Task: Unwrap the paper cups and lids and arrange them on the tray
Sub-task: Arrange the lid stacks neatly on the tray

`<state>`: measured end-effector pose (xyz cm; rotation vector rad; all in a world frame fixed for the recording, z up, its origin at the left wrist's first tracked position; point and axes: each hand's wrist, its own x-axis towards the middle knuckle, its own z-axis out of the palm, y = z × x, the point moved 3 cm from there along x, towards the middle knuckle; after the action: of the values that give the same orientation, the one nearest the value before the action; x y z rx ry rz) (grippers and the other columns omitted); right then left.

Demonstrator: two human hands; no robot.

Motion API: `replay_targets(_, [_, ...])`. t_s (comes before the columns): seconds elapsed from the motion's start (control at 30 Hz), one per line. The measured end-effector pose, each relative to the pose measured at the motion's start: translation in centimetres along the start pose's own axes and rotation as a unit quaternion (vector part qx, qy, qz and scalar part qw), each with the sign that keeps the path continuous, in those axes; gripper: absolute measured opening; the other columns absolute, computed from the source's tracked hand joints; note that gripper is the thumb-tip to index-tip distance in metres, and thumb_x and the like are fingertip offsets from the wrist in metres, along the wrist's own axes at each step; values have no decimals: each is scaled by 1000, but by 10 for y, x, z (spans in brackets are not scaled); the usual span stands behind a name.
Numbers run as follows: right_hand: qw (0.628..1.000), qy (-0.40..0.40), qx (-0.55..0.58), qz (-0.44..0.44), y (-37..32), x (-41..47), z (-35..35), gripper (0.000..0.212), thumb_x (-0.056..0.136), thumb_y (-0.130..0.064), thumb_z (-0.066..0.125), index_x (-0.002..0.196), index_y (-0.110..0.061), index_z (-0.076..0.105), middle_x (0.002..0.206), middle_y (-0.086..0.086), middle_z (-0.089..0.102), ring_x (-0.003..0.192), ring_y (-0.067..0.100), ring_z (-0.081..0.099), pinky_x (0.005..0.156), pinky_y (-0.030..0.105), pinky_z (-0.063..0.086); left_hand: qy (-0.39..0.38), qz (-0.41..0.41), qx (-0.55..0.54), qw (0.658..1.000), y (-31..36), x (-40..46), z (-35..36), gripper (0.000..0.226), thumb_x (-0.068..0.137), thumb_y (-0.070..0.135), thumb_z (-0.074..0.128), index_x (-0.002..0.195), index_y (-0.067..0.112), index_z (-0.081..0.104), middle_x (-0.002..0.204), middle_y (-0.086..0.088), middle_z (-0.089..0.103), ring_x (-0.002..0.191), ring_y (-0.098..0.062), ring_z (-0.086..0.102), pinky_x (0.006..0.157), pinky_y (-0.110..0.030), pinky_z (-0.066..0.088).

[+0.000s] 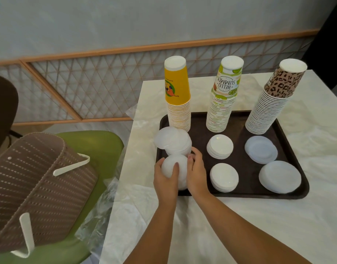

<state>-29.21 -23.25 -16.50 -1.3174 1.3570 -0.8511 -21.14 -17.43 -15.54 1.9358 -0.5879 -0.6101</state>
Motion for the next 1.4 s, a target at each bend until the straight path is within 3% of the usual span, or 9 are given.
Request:
replay_targets(0.13, [999,0,51,12,6,-8,-2,33,103,-25,32,135,-20,41,120,-4,54,105,8,50,79,10,39,8,13,-39,999,-3,-6,3,19,98,29,46,117,28,46,110,11,51,97,-9,53,78,-17,44])
replay_targets(0.3, [1000,-16,22,-2,10,-14,-2,30,102,-25,37,129,-22,47,122,-6,53,109,10,50,92,24,43,5,20,-20,1000,-5,-4,3,21,98,29,45,118,25,49,108,12,52,93,-8,54,75,-14,44])
replay_targets(0.4, [1000,-11,7,-14,14,-13,-2,27,101,-21,40,126,-21,51,124,-2,56,108,10,51,91,20,44,3,17,-16,1000,-7,-2,3,13,99,26,44,111,23,48,107,7,54,91,-9,54,67,-8,41])
replay_targets(0.5, [998,-2,-50,-34,18,-13,0,29,101,-20,40,127,-17,51,126,2,53,105,5,47,80,2,35,-12,22,1,1000,-7,-1,5,24,101,25,38,121,22,51,112,10,53,98,-8,52,77,-12,43])
replay_targets(0.7, [997,-15,-56,-44,18,-16,4,35,101,-24,36,135,-18,42,133,-2,49,111,3,45,80,-1,32,-29,6,-17,999,-9,-2,5,34,102,26,33,133,21,47,123,10,48,108,-7,47,92,-20,41])
replay_targets(0.93, [992,67,0,-105,-6,-14,-10,33,98,-18,45,131,-17,46,124,-11,44,109,-9,43,86,-4,32,120,128,-37,984,15,39,-27,28,98,8,41,122,13,53,118,1,55,108,-9,51,89,-22,42])
replay_targets(1.1, [980,42,-81,-174,-34,15,-8,27,96,-10,49,122,-15,55,128,1,50,114,3,46,89,-1,31,-11,147,164,975,23,106,-29,55,85,5,63,136,12,44,143,-13,38,132,-26,35,102,-27,31])
replay_targets(1.2, [978,9,-147,-150,-38,36,-4,29,95,-13,52,123,-19,56,136,3,43,122,14,44,93,9,31,-116,90,243,959,16,131,-21,71,80,16,73,141,18,38,152,-15,23,139,-32,22,110,-38,25])
replay_targets(1.4, [985,-40,-158,-50,-34,57,-7,34,95,-17,53,128,-26,52,140,2,40,121,16,46,91,15,32,-85,52,229,968,13,146,-12,55,75,31,77,118,13,48,132,-14,46,129,-32,33,100,-36,29])
